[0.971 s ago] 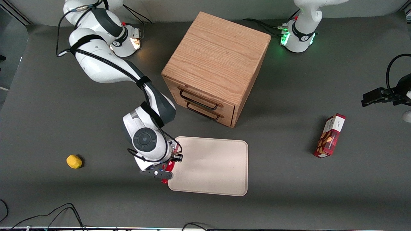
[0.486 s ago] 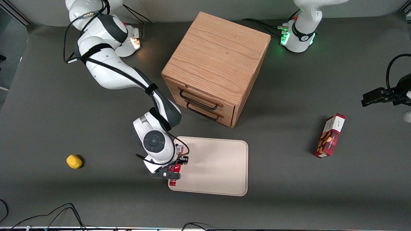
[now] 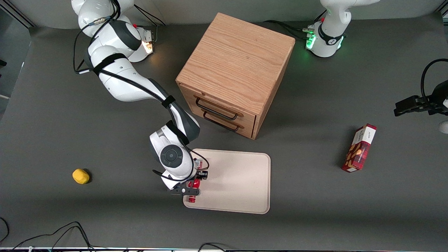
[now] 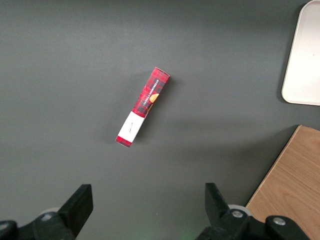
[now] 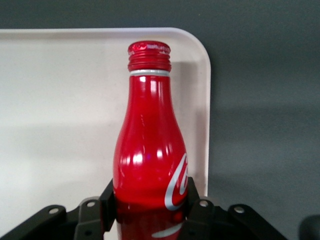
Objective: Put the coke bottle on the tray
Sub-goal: 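Lower the bottle onto the tray and open the right gripper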
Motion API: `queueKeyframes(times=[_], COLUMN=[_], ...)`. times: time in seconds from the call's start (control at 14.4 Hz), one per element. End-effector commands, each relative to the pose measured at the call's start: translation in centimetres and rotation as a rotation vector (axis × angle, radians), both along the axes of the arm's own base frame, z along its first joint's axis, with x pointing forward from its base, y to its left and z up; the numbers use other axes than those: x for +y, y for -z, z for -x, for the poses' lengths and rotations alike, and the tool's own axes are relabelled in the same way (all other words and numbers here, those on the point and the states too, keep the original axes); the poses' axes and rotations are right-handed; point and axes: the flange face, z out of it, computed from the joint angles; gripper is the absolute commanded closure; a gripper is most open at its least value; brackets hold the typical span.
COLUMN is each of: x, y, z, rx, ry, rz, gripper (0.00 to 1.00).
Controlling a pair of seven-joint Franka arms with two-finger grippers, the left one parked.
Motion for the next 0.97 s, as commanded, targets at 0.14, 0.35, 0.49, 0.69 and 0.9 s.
queueKeyframes(times=[0.14,0.35,0.49,0.69,0.9], x=[0.39,0.34,0.37,0.37,0.37], y=[-0.25,-0.25,-0.29,-0.29,-0.29], z=[-0.39,-0.43,-0.54,-0.54,-0.54], rx=[-0.024,-0.026,-0.036,-0.036,-0.036], ry=[-0.025,-0.020,-0.014,-0.014,-0.014], rz=[0.006,0.006,0.000,0.000,0.000], gripper=[0.97,0.22,0.00,0.00,0.00])
